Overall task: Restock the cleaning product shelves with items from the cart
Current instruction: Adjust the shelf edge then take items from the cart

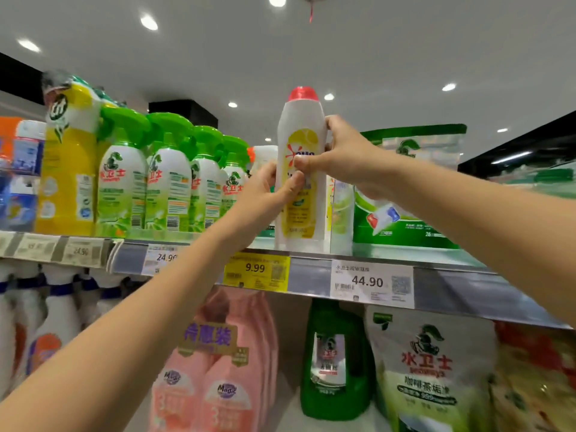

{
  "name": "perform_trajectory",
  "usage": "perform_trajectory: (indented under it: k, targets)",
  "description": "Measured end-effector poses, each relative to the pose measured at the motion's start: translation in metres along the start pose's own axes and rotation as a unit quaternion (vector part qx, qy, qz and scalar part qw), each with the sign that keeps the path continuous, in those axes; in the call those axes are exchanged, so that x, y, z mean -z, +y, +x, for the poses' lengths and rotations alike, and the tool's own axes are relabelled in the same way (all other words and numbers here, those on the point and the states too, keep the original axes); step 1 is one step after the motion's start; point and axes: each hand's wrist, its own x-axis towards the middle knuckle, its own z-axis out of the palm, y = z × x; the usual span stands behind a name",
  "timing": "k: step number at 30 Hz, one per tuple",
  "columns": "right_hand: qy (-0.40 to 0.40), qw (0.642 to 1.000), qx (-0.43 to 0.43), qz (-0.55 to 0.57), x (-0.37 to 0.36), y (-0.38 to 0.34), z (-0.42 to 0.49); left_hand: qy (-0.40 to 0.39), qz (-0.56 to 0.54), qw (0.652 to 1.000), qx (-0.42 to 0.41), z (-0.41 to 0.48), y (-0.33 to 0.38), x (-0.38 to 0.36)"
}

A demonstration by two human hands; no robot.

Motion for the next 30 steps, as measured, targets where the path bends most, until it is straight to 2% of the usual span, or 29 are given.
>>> perform_trajectory:
  k: [5, 10, 14, 19, 24, 30]
  targets:
    - [-0.012, 0.999, -0.029, -0.018, 0.005, 0.007, 0.012, -0.061, 0.065, 0.996, 0.015, 0.000, -0.008, -0.004]
    - [-0.073, 0.983, -0.084, -0.145, 0.019, 0.002, 0.029, -0.086, 0.132, 0.980, 0.121, 0.004, -0.012, 0.001]
    - [-0.058, 0.969, -0.121, -0.207, 0.024, 0.025, 0.056, -0.104, 0.191, 0.962, 0.165, 0.007, -0.013, 0.001]
    - [-0.015, 0.951, -0.178, -0.253, 0.035, 0.081, 0.099, -0.153, 0.237, 0.946, 0.157, 0.006, -0.010, -0.001]
    - [-0.010, 0.934, -0.211, -0.289, 0.040, 0.111, 0.128, -0.189, 0.306, 0.918, 0.168, 0.010, -0.011, -0.001]
    - [-0.011, 0.906, -0.235, -0.351, 0.036, 0.117, 0.138, -0.214, 0.300, 0.917, 0.151, 0.012, -0.011, -0.002]
